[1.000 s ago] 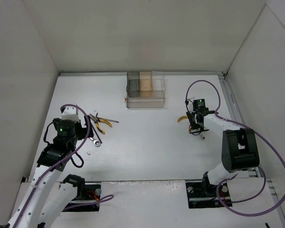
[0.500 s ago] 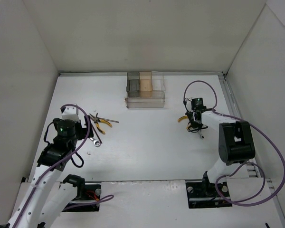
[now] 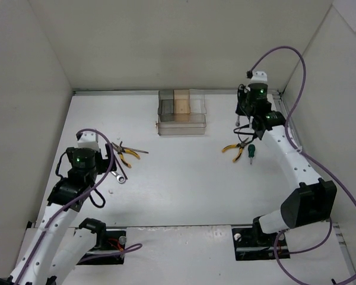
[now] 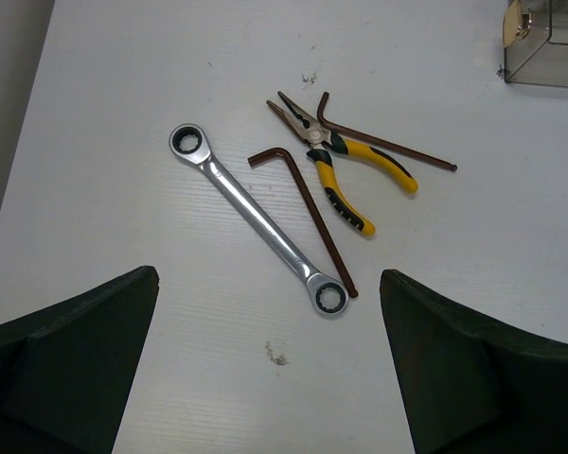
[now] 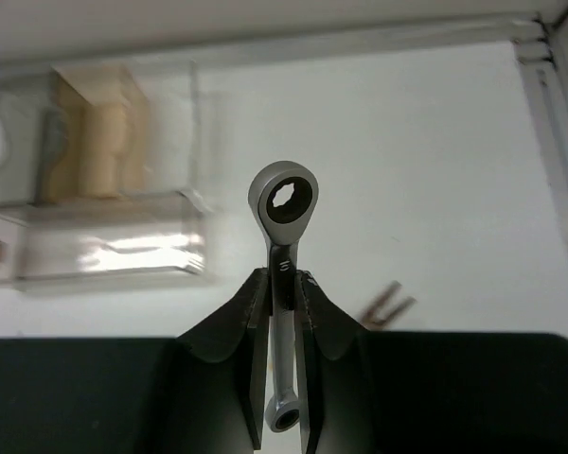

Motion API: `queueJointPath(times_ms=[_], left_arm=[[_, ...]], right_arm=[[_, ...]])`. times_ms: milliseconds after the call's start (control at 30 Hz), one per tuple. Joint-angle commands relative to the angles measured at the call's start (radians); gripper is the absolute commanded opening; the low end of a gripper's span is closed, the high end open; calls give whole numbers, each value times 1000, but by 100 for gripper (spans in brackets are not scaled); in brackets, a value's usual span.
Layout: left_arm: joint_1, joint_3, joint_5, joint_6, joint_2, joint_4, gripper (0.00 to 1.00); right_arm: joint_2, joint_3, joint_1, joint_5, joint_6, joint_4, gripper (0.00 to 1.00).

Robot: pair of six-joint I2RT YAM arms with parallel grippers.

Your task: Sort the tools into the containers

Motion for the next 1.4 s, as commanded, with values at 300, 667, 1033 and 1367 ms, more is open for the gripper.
queueJointPath(times_ms=[300, 667, 1033, 1367], left_arm=[[-6, 48, -86, -27, -33, 20, 100], [-6, 46, -124, -45, -19, 14, 100], [-6, 45, -120, -48, -5, 12, 100], [-6, 46, -120, -46, 0, 14, 100]], right_arm=[[184, 248, 259, 224, 912, 112, 0], [447, 341, 344, 264, 1352, 138, 0], [597, 368, 362, 301, 1607, 144, 0], [637, 322, 370, 336, 1733, 143, 7]])
